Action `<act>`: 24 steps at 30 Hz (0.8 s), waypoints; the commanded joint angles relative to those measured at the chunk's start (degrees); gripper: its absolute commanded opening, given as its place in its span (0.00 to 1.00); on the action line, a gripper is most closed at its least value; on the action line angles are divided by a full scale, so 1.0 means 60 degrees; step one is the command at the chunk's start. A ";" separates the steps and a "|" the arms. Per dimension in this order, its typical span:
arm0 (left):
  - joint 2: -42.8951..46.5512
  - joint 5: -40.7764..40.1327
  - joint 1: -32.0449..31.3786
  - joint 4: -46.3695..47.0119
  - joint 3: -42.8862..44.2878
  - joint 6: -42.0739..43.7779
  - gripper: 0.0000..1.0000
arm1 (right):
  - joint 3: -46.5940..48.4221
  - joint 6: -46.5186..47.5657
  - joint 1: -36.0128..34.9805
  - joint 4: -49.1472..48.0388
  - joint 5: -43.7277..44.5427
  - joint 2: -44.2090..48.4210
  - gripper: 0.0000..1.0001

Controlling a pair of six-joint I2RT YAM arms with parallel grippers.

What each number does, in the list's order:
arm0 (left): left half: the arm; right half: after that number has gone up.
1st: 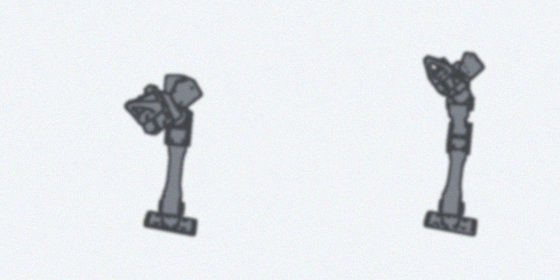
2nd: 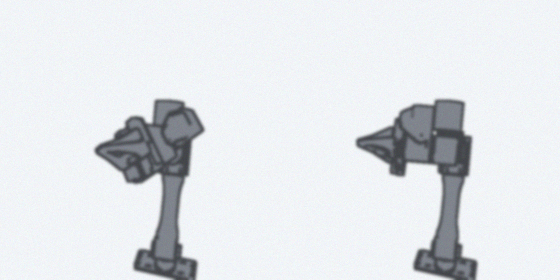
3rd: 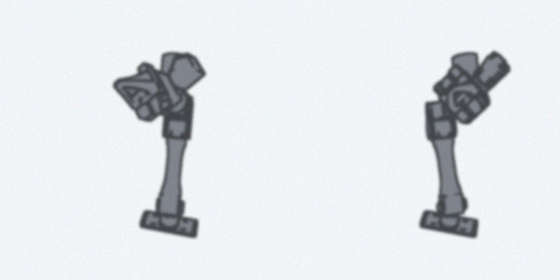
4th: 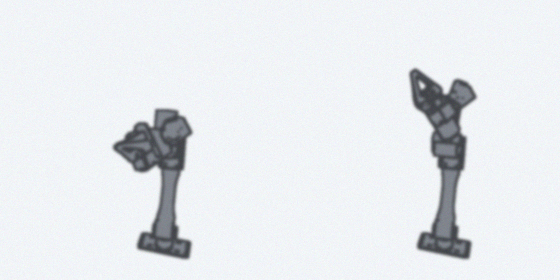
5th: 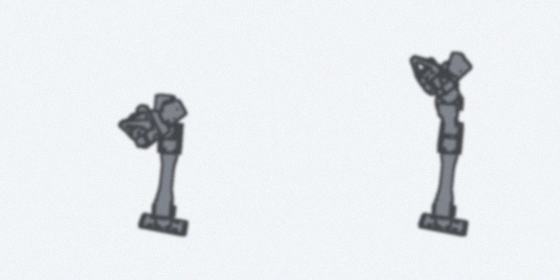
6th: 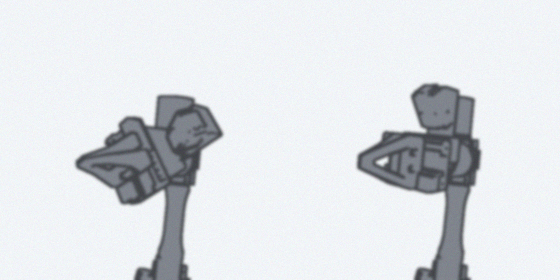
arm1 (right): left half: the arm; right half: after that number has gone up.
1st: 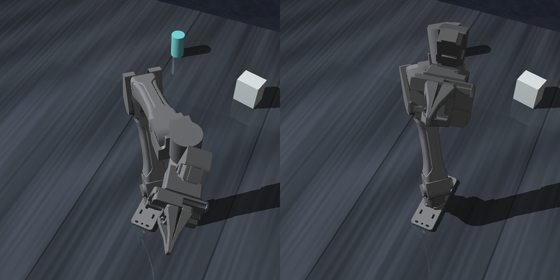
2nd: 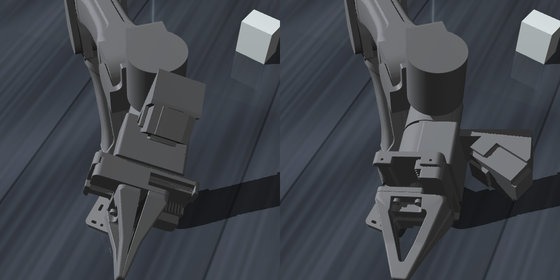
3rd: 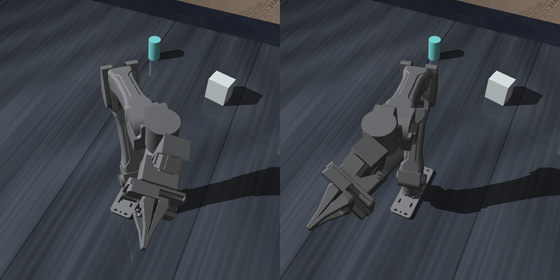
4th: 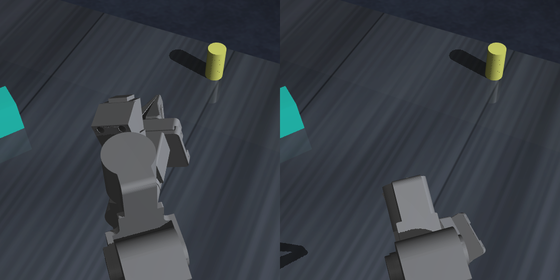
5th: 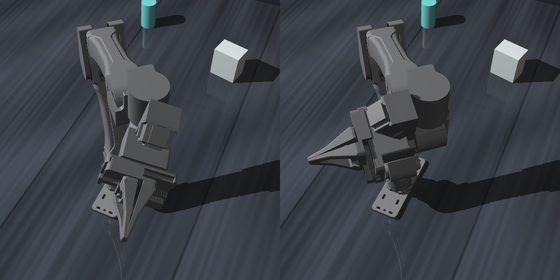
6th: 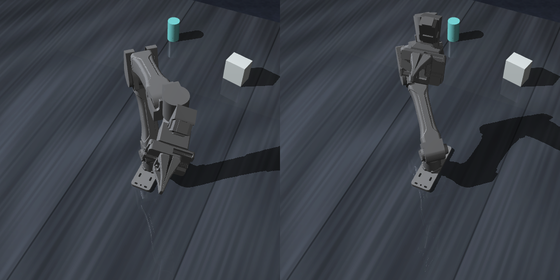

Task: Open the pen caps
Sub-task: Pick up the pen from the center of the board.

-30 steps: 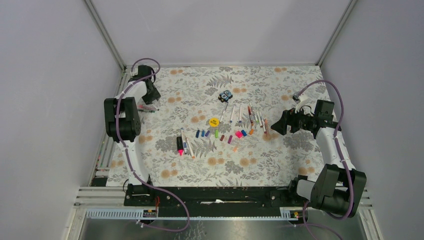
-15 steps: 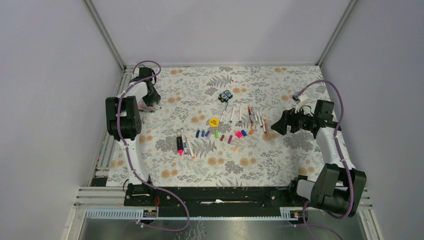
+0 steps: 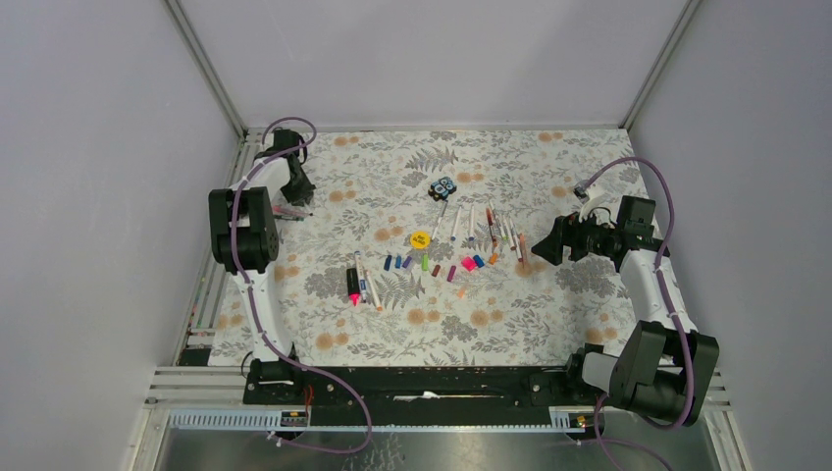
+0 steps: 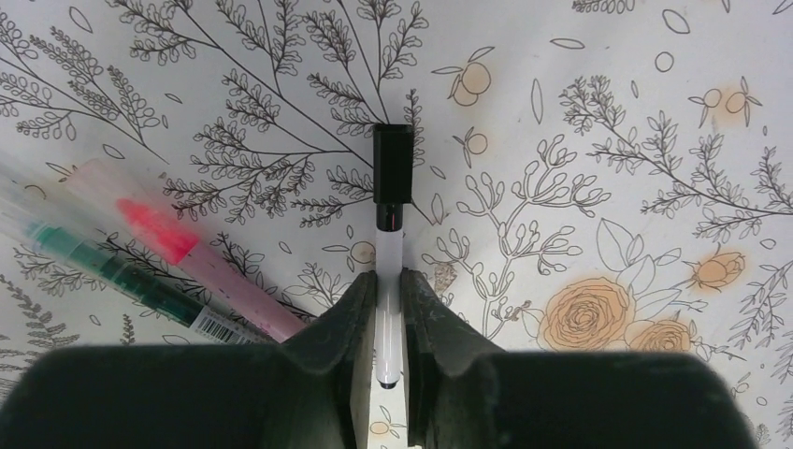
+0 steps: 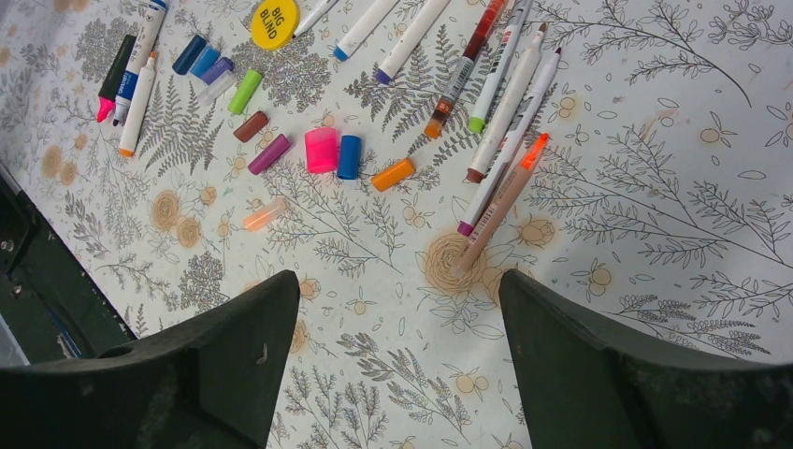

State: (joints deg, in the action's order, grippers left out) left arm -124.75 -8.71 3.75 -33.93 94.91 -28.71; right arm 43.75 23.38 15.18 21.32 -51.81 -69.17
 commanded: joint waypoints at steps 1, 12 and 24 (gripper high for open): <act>-0.0242 0.0495 0.0064 -0.0350 0.0183 0.0190 0.12 | 0.0026 0.0187 0.0088 -0.0177 -0.0220 0.0084 0.85; 0.2280 0.2939 0.0030 0.1819 -0.1397 0.0362 0.00 | -0.0037 0.0260 0.0136 -0.0158 -0.0652 0.0249 0.85; 0.6588 0.8001 -0.0150 0.9034 -0.6996 -0.2456 0.00 | -0.0275 0.0505 0.0132 -0.0151 -0.2293 0.0688 0.85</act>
State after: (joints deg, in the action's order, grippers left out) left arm -90.72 25.47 3.84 -2.24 61.89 -32.69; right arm 42.65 24.73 15.77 21.28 -58.87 -66.89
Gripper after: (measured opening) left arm 0.047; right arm 0.852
